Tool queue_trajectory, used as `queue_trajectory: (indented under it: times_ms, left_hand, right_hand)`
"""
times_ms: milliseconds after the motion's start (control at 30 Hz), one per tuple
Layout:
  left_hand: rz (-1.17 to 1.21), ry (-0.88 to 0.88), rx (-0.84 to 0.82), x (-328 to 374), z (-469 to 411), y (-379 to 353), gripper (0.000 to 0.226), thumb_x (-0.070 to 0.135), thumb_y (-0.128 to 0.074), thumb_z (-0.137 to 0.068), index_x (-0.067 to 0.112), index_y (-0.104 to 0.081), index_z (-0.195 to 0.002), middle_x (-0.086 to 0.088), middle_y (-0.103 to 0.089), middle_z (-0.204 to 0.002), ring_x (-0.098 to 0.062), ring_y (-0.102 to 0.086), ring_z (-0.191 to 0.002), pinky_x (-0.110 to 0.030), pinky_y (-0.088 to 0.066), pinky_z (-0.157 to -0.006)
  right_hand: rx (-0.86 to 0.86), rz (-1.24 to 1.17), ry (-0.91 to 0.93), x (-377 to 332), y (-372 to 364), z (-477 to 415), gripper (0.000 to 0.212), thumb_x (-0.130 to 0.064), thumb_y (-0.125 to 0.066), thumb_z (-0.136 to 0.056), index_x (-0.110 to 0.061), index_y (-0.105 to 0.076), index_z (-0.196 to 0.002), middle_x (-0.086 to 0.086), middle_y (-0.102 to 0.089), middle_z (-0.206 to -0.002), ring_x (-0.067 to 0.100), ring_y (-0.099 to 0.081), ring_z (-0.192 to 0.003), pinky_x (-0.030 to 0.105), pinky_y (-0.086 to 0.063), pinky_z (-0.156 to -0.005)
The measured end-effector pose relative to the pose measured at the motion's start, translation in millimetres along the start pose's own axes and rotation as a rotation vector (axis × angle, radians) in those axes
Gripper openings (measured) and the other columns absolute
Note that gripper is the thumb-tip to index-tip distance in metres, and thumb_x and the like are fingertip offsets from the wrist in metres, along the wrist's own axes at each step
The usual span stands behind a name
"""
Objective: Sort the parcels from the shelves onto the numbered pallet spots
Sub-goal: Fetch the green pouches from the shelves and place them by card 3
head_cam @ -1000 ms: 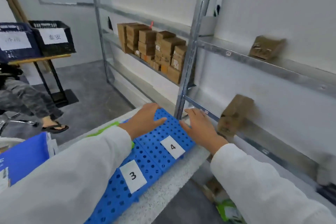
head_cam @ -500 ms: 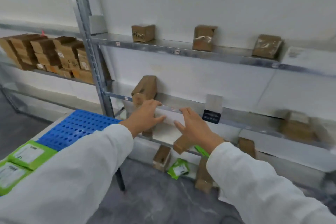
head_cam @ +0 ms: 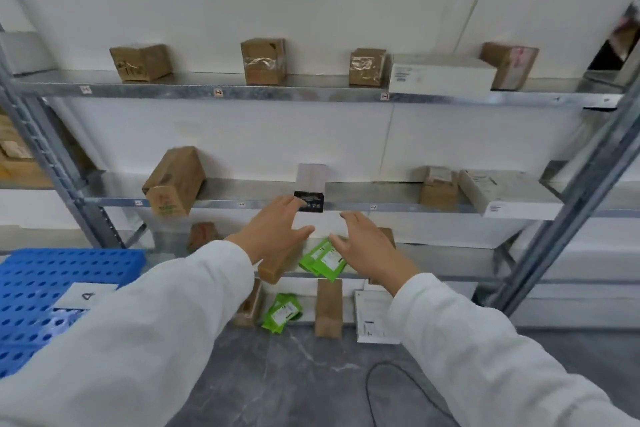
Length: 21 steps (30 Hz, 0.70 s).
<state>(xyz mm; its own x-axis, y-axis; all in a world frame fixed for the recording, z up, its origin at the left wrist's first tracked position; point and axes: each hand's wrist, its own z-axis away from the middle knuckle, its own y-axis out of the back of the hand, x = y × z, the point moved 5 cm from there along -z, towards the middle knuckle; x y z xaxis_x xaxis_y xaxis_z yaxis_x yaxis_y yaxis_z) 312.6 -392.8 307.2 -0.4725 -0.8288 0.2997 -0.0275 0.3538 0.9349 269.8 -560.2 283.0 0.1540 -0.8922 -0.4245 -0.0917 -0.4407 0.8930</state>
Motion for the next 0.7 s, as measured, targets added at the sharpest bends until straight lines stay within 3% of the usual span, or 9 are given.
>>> queue_trajectory:
  times_ms: [267, 467, 600, 700]
  left_hand:
    - [-0.013, -0.057, -0.097, 5.7, -26.7, -53.3, 0.057, 0.046, -0.053, -0.093, 0.014, -0.043, -0.139, -0.003, -0.045, -0.142, -0.019, -0.039, -0.132, -0.028, -0.029, -0.109]
    - [-0.016, -0.042, -0.188, -25.2, -51.2, -97.6, 0.056, 0.049, -0.054, -0.091, 0.015, -0.048, -0.135, -0.004, -0.050, -0.139, -0.023, -0.044, -0.126, -0.036, -0.033, -0.108]
    - [0.081, 0.008, -0.274, -56.5, -70.3, -129.1, 0.055, 0.042, -0.057, -0.092, 0.013, -0.047, -0.137, -0.005, -0.045, -0.141, -0.022, -0.042, -0.128, -0.033, -0.036, -0.104]
    - [0.117, -0.002, -0.319, -82.6, -88.7, -148.3, 0.054, 0.042, -0.055, -0.093, 0.013, -0.046, -0.137, -0.007, -0.041, -0.144, -0.027, -0.040, -0.131, -0.039, -0.039, -0.104]
  right_hand:
    - [-0.004, 0.003, -0.105, 43.2, -15.2, -8.1, 0.057, -0.042, -0.049, -0.097, -0.009, -0.037, -0.142, 0.010, -0.044, -0.140, 0.026, -0.040, -0.130, 0.034, -0.033, -0.107]
    - [-0.089, -0.012, -0.171, 70.5, -51.0, -37.7, 0.053, -0.041, -0.049, -0.097, -0.008, -0.041, -0.137, 0.011, -0.048, -0.132, 0.028, -0.045, -0.124, 0.038, -0.039, -0.102]
    - [-0.167, 0.007, -0.219, 87.4, -81.1, -66.0, 0.053, -0.039, -0.047, -0.098, -0.006, -0.039, -0.139, 0.014, -0.047, -0.136, 0.030, -0.044, -0.124, 0.038, -0.039, -0.099]
    - [-0.220, 0.028, -0.252, 97.7, -101.4, -94.7, 0.054, -0.040, -0.044, -0.100, -0.008, -0.035, -0.142, 0.013, -0.043, -0.141, 0.029, -0.042, -0.128, 0.035, -0.037, -0.096]
